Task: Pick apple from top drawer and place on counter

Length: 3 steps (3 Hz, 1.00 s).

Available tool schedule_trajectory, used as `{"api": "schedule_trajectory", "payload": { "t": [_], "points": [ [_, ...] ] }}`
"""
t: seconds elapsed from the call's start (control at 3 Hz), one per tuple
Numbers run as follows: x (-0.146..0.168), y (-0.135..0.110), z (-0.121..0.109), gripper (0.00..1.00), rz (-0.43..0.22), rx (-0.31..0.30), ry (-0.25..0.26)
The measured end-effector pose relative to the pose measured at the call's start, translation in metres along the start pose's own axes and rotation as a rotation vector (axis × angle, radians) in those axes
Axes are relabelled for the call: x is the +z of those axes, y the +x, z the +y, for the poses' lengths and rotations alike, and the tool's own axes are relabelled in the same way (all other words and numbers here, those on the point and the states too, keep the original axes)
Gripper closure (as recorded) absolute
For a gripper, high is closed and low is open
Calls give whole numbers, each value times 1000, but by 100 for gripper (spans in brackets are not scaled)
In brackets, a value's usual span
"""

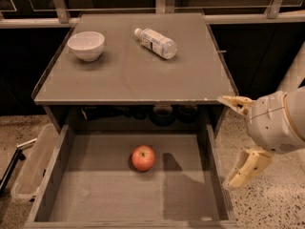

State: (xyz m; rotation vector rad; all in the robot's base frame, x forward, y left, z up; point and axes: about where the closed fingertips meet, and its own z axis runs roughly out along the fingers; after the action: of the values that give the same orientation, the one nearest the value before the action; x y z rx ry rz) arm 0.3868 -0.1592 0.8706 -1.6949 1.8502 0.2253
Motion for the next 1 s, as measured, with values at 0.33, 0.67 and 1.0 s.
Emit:
{"api": "schedule_trajectory", "payload": {
  "t": [0.33, 0.67, 1.0],
  "points": [
    [0, 0, 0, 0, 1, 1, 0],
    [18, -7, 10, 0, -25, 5, -16],
    [60, -12, 20, 0, -67, 38, -46]
  ]
}}
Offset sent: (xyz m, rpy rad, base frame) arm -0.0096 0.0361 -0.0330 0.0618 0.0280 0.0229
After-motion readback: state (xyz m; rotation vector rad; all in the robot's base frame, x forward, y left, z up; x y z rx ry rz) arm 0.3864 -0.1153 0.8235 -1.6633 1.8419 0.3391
